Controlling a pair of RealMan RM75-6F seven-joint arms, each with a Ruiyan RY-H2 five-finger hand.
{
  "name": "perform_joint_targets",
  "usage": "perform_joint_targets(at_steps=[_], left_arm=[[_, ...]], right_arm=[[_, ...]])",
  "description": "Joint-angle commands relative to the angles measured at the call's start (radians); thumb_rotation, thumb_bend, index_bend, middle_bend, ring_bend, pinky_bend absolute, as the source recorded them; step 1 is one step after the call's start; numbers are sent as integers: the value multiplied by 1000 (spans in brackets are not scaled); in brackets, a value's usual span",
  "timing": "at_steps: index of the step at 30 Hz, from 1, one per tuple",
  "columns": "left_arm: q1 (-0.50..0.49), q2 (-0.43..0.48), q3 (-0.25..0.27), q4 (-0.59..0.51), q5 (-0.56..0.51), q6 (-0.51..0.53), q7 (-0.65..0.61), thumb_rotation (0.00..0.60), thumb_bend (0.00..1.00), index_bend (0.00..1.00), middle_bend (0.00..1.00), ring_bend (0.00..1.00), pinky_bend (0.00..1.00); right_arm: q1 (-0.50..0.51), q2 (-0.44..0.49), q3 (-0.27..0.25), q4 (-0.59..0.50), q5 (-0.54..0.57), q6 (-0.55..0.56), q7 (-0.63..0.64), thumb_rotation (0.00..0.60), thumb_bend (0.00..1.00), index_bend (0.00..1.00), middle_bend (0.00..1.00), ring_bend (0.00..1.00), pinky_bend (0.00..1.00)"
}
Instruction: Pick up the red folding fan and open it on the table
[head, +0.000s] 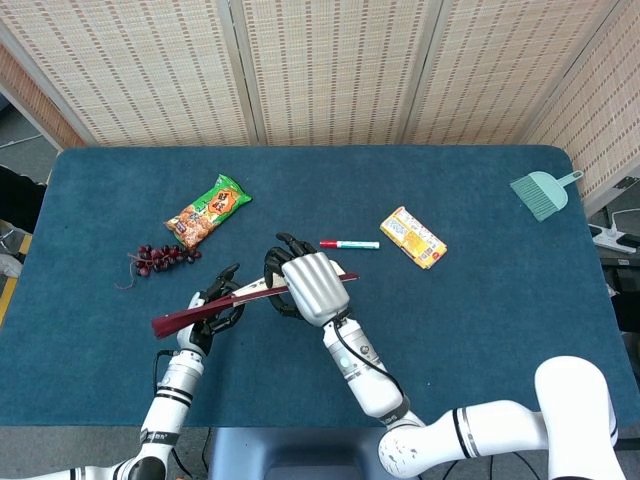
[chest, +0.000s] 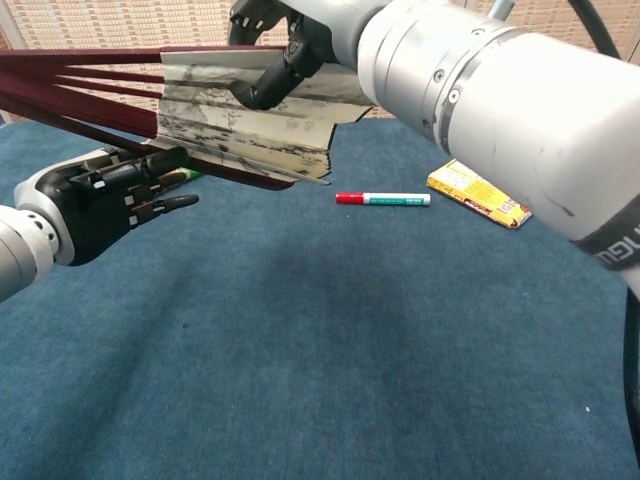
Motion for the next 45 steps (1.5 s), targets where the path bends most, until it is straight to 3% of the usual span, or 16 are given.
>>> perform_joint_targets(at_steps=[1, 5, 15, 30, 45], left_arm=[[6, 1, -7, -8, -4, -5, 3, 600, 488, 607, 106, 0, 126], [14, -7, -15, -3, -2, -2, 8, 600, 537, 655, 125, 0, 126], [33, -16, -47, 1, -26, -2, 16, 600, 764, 815, 203, 31, 126], [52, -40, -63, 36, -6, 32, 61, 600, 813, 844, 238, 55, 123], [52, -50, -97, 242, 41, 50, 67, 600, 813, 845, 259, 70, 122]], right_arm=[[0, -4, -1, 4, 3, 1, -5, 600, 710, 750, 334, 119, 269], [0, -9, -2, 9, 7, 0, -7, 600, 710, 750, 334, 119, 269], [-7, -1, 7, 10, 11, -1, -5, 600, 710, 750, 334, 119, 269], [-22, 28, 20, 0, 15, 0, 9, 600, 710, 750, 334, 119, 269], [-47, 116, 21, -54, 12, -1, 2, 600, 710, 750, 334, 119, 269]])
